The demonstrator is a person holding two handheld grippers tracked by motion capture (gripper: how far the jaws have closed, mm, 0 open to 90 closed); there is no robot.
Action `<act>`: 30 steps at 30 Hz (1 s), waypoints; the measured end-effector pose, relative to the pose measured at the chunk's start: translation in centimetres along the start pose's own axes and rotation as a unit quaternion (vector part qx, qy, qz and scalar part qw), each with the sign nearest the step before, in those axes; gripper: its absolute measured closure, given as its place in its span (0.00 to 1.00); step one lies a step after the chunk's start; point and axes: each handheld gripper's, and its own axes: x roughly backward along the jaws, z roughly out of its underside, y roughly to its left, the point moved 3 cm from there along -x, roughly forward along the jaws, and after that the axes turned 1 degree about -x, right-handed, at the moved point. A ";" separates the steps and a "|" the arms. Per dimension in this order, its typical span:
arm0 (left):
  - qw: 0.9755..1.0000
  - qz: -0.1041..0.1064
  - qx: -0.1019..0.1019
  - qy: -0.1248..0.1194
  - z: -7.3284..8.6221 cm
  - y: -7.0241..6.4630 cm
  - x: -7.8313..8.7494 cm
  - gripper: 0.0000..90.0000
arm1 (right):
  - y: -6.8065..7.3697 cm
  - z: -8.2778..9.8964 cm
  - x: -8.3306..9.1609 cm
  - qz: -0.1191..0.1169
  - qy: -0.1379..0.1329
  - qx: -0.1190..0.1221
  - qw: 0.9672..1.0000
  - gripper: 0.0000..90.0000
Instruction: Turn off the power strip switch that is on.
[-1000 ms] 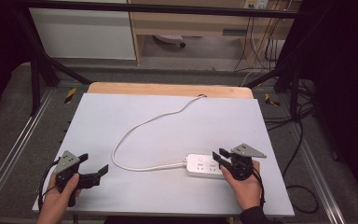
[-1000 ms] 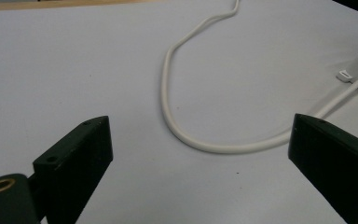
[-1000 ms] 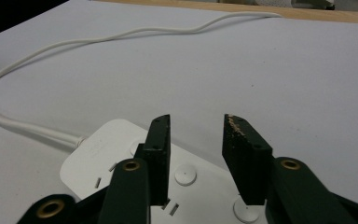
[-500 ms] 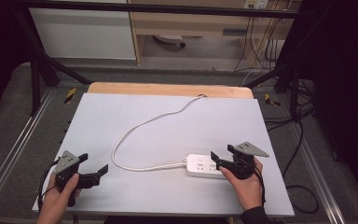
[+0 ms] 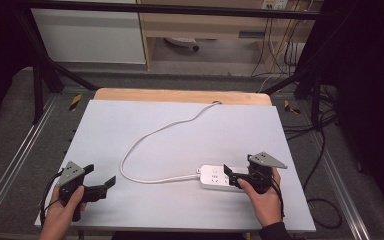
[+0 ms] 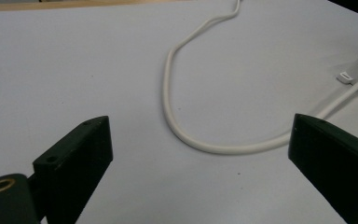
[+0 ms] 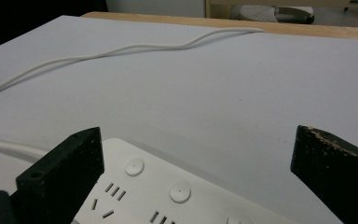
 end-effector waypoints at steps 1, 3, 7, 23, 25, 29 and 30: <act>1.000 0.000 0.000 0.000 0.0 0.0 0.0 0.07 | 0.0 0.0 0.1 -0.001 -0.002 0.000 1.000 0.04; 1.000 0.000 0.000 0.000 0.0 0.0 0.0 0.07 | -0.1 -0.1 0.4 0.000 -0.005 0.001 1.000 0.04; 1.000 0.000 0.002 0.000 0.0 0.0 0.0 0.07 | -0.3 -0.3 1.1 0.001 -0.015 0.005 1.000 0.04; 1.000 -0.002 0.003 -0.003 0.0 0.2 0.1 0.07 | -2.3 -0.3 3.2 0.015 -0.051 -0.017 0.998 0.05; 1.000 -0.002 0.003 -0.002 0.0 0.2 0.1 0.07 | -2.8 -0.2 3.3 0.019 -0.054 -0.019 0.998 0.05; 1.000 -0.001 0.003 -0.002 0.0 0.2 0.1 0.07 | -3.4 -0.1 3.6 0.026 -0.055 -0.022 0.998 0.05; 1.000 -0.002 0.003 -0.002 0.0 0.2 0.1 0.07 | -3.5 -0.1 3.7 0.027 -0.056 -0.024 0.998 0.06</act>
